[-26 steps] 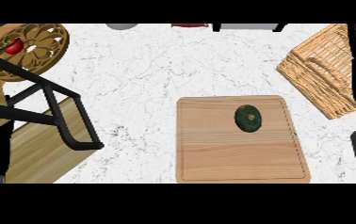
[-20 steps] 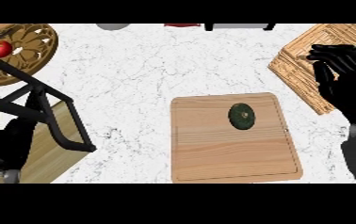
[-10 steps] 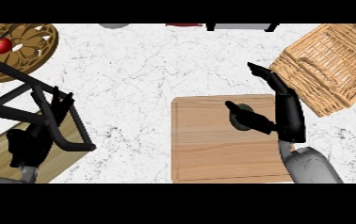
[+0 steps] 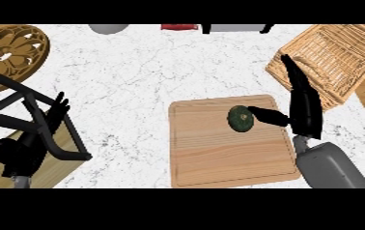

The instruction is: Pick the squash from the cutting board and place it in the basket

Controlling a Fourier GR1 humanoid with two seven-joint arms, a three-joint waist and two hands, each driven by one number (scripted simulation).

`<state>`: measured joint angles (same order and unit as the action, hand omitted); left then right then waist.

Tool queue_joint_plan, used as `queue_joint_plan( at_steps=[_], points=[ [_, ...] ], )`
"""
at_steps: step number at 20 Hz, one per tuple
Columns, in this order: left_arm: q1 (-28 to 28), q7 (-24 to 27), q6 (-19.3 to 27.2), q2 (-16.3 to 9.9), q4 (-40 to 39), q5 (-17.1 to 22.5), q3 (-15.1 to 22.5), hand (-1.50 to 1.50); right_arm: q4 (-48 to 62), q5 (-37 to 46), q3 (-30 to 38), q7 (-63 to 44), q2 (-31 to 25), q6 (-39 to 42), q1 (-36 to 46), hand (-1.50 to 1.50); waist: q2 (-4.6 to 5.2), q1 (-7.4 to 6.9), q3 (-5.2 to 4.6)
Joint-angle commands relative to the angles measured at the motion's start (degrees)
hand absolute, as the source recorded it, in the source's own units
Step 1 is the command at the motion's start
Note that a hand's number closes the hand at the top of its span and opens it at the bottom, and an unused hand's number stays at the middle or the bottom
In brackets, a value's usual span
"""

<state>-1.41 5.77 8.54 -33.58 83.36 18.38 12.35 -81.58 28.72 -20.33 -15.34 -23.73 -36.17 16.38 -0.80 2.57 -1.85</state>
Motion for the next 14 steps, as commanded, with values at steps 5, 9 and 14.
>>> queue_joint_plan(
  at_steps=[5,9,14],
  points=[
    [5.5,2.4,-2.6,-0.2,3.4,-0.4,0.8,0.0,-3.7,5.2,-6.1,-23.0,-6.6,21.7,3.0,-1.5,-0.88,1.93,0.96],
    [6.1,2.5,-1.4,1.4,3.5,-1.5,2.3,0.0,-10.3,2.3,-8.5,-34.2,-4.9,32.5,7.2,-1.5,-0.76,1.7,1.19],
    [5.9,1.5,-1.7,0.7,5.2,-0.8,2.0,0.0,-22.1,-1.1,-7.9,-47.4,-5.5,40.7,8.7,-1.5,-0.82,1.8,1.55]
  ],
)
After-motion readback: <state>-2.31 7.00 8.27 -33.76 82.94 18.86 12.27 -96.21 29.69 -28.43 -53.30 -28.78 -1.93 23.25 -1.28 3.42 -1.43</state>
